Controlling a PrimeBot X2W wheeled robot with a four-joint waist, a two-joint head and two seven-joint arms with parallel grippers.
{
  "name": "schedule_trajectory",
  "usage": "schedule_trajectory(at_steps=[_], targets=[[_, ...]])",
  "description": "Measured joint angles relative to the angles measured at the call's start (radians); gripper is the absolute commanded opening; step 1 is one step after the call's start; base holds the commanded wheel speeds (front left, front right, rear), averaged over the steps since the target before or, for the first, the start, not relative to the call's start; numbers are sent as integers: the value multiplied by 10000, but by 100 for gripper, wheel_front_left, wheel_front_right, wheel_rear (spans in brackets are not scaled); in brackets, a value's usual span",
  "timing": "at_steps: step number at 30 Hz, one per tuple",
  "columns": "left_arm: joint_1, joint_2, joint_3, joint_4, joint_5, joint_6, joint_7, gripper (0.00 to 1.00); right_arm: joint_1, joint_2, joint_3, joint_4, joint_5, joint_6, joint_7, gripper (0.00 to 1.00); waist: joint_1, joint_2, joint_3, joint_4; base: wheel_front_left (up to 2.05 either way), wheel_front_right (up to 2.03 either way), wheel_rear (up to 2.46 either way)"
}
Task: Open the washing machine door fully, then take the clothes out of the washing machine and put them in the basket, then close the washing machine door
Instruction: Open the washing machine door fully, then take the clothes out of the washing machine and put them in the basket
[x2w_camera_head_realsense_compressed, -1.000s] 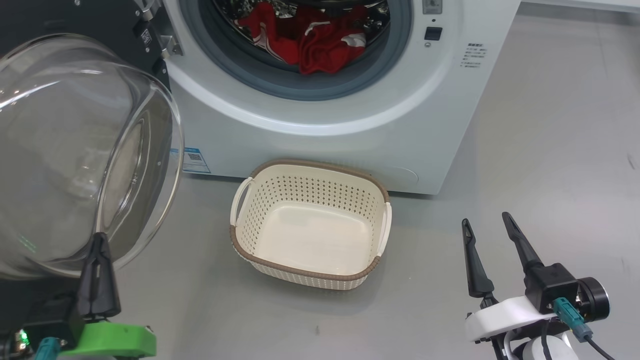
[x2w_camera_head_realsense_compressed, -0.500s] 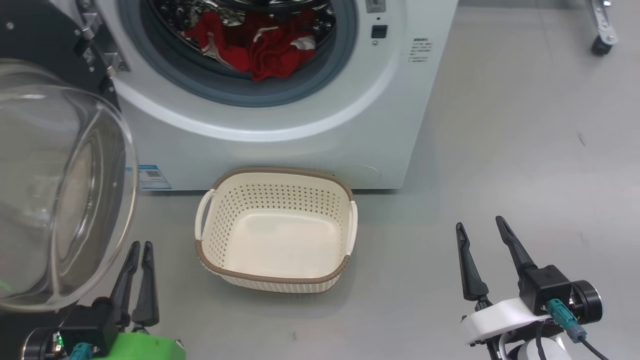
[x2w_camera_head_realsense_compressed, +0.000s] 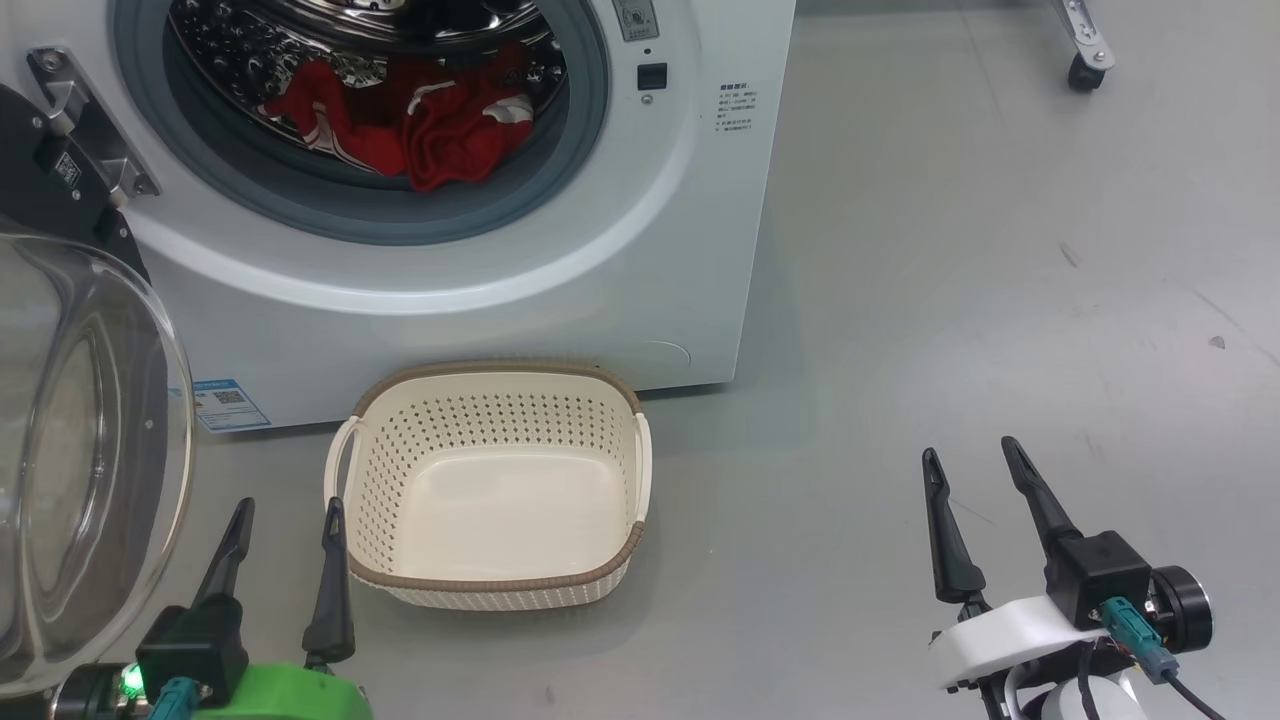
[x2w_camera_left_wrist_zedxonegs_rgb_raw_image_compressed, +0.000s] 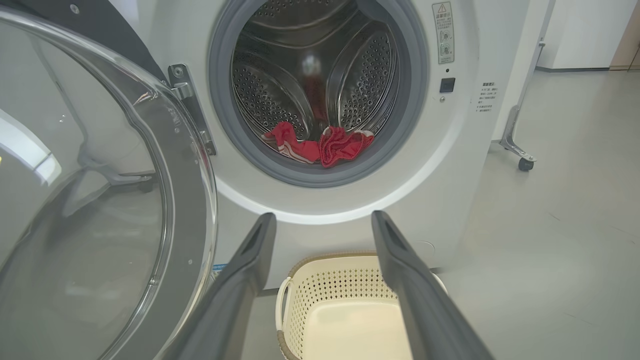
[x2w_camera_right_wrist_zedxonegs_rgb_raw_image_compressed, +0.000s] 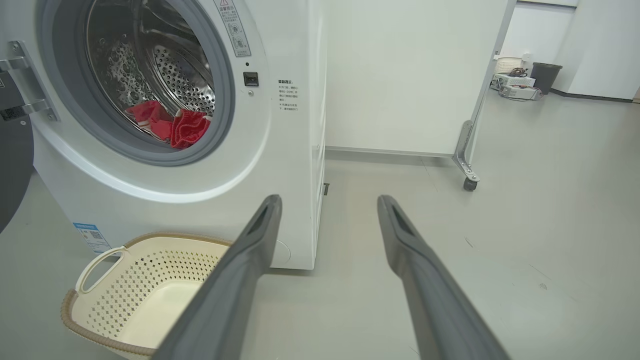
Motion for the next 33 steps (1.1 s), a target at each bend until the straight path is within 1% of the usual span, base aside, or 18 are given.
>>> schedule_trajectory(at_steps=[10, 33], targets=[[-1, 10, 42, 125, 35, 96, 102, 100, 1, 8, -31, 0, 73, 0, -2, 100, 0, 0, -52, -33, 0, 0, 0], [-1, 2, -136, 196, 155, 90, 288, 100, 6, 8, -38, 4, 73, -2, -13, 100, 0, 0, -166, 31, 2, -2, 0]])
